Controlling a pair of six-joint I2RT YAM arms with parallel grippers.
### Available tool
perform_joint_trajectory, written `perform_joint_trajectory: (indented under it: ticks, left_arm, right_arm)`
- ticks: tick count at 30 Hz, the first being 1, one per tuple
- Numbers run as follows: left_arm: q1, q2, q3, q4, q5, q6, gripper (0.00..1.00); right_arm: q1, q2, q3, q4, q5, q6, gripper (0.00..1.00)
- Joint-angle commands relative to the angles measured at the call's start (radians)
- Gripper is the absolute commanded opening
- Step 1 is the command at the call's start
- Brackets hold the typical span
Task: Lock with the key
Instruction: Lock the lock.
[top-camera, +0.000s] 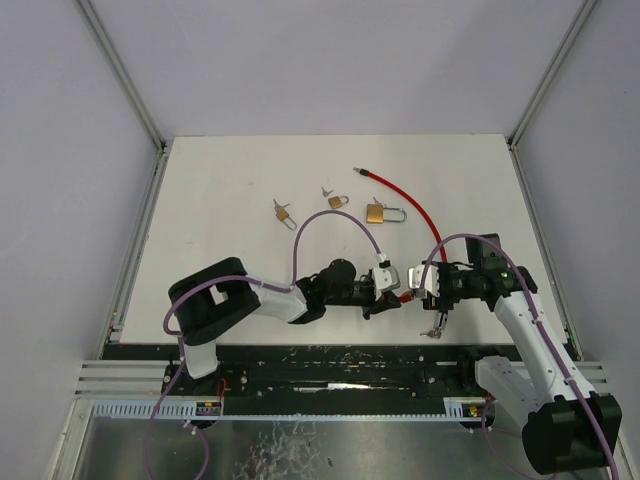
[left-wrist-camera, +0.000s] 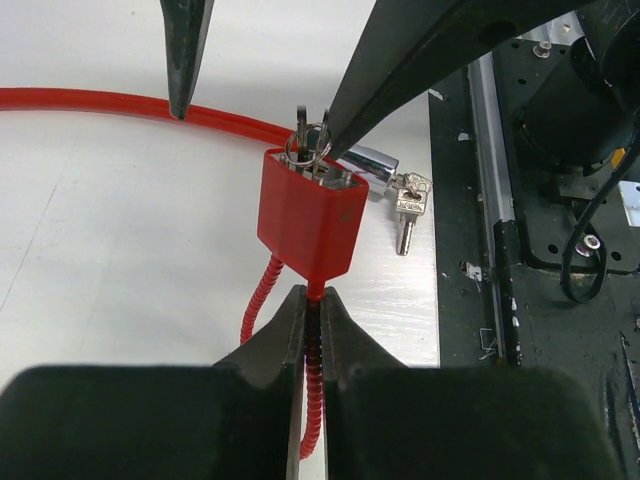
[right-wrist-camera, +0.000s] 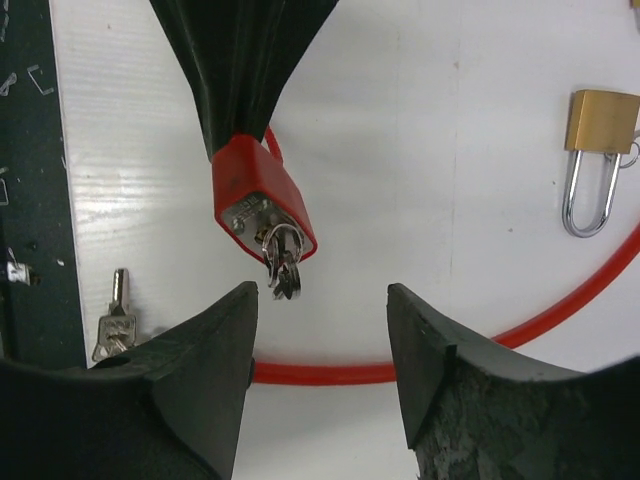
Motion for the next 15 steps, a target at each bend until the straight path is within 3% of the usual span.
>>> perform_joint_trajectory:
  ticks: [1, 8, 15]
  left_arm:
    - [0.003, -0.044, -0.024, 0.117, 0.004, 0.008, 0.00]
    - [0.007, -0.052, -0.045, 0.155, 0.010, -0.001, 0.00]
    - [0.012, -0.058, -0.056, 0.174, 0.013, -0.012, 0.00]
  right_arm:
    - [0.005, -0.021, -0.015, 0.058, -0.113, 0.087, 0.59]
    - [0.005, -0.020, -0.002, 0.034, -0.148, 0.101, 0.42]
    - [0.005, -0.024, 0.022, -0.028, -0.179, 0.055, 0.15]
